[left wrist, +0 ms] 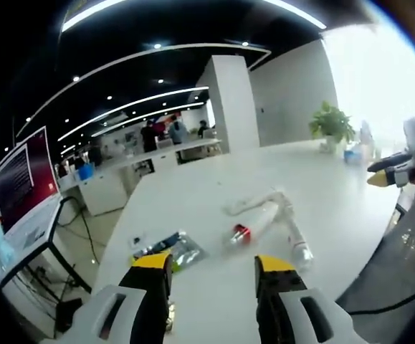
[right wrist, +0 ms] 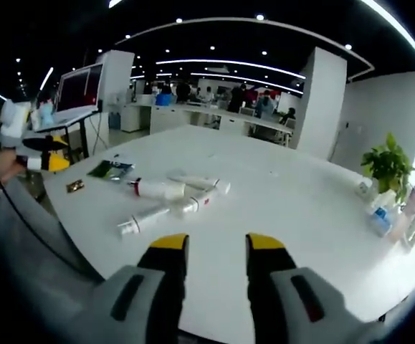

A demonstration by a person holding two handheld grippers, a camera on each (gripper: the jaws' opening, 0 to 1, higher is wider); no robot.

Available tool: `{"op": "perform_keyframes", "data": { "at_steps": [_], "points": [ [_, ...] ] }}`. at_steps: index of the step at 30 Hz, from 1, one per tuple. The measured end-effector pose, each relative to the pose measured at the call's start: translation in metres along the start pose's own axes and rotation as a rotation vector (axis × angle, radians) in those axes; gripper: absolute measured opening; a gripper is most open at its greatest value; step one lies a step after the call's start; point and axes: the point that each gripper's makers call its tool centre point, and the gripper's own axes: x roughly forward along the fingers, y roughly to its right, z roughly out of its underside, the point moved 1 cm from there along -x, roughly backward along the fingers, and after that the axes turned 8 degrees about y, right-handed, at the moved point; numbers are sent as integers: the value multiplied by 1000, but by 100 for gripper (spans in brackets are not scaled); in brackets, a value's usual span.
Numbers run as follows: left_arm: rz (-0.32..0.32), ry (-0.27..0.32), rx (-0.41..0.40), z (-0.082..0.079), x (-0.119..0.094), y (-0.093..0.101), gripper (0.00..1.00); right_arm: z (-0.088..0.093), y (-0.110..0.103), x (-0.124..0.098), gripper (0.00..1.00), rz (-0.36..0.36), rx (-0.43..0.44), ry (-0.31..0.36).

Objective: Arrange the skincare products in the storage area until every visible bottle or jar stands upright without overlapping.

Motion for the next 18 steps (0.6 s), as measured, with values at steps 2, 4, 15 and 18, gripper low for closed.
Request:
{"op": "perform_keyframes", "data": {
  "at_steps": [2, 4, 15, 18],
  "points": [
    [-2, 5, -2, -1, 0, 0, 48, -2, 2, 0, 33, 1, 25, 6],
    [-5, 2, -3, -1, 0, 0, 48, -5, 5, 2, 35, 4, 53, 20],
    [-8, -8, 8, 0, -1, -1, 48, -17, 30, 20, 37, 3, 57, 52],
    [1, -18, 6, 2, 0, 1, 48, -24, 37, 26, 37, 4, 91, 73]
  ]
}}
